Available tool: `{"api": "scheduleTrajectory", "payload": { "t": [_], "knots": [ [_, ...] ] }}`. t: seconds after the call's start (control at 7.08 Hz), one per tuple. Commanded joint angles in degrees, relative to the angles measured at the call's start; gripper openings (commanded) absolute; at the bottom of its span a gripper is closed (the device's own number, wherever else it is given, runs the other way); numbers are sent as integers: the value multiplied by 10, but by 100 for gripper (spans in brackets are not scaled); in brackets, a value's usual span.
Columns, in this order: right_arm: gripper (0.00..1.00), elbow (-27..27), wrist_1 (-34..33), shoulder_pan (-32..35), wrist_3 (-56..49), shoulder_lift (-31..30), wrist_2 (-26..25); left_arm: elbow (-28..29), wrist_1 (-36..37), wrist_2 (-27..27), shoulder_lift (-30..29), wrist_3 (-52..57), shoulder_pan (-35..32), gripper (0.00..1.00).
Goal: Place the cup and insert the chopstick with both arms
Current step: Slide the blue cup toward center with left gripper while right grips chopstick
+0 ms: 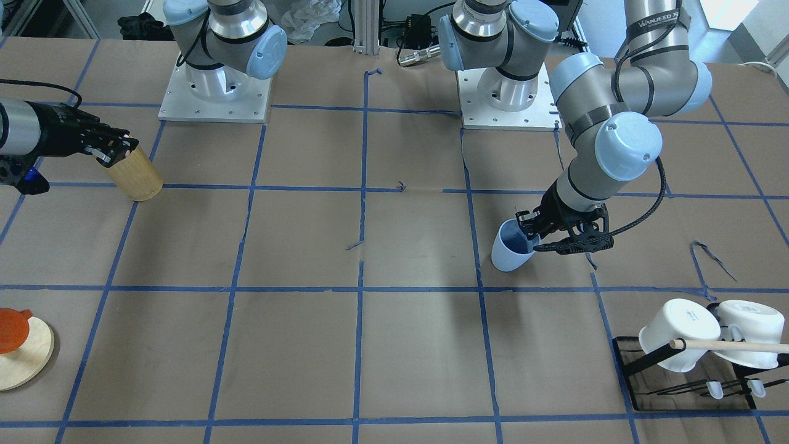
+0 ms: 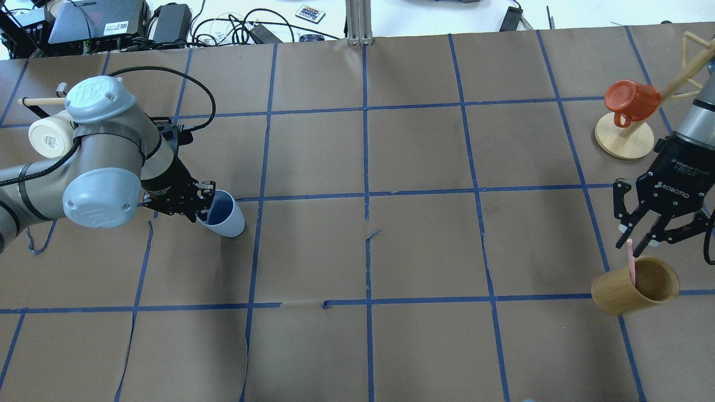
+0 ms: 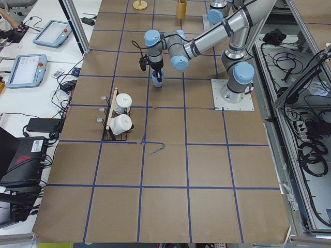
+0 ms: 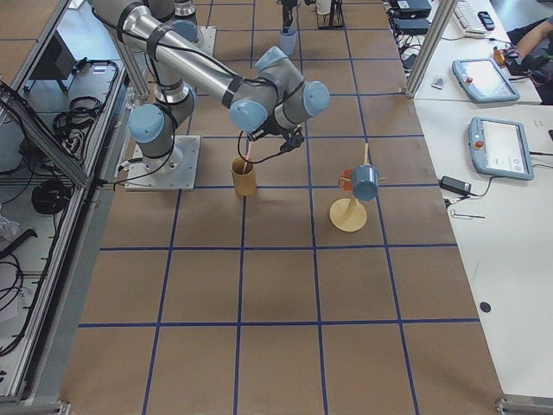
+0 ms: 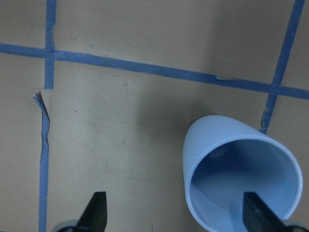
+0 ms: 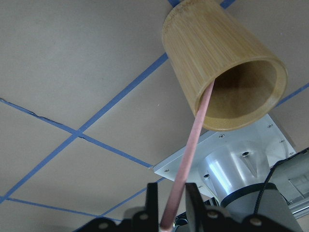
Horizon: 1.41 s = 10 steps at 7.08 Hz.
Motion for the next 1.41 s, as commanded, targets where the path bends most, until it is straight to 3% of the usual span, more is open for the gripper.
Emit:
{"api": "scheduleTrajectory", "payload": {
  "t": [0.0,0.14,0.28,0.57,0.99,1.27],
  "knots": [
    [32,0,8,0,0,0,1,3,1,-1,9,-3,-5,0],
    [22,-2,14,0,2,0,1,13,-1,-26,17,-12,-12,0],
    [5,-3,14,0,2,-1,0,42,-10,-59,17,-52,-45,0],
    [4,-14,35,0,12,-4,1,98,0,-57,-13,-265,-182,0],
    [4,-56,106,-10,16,-6,-2,124,119,-58,-97,-428,-274,0],
    [4,-98,159,-20,26,-7,-3,132,125,-56,-124,-452,-298,0]
  ]
}}
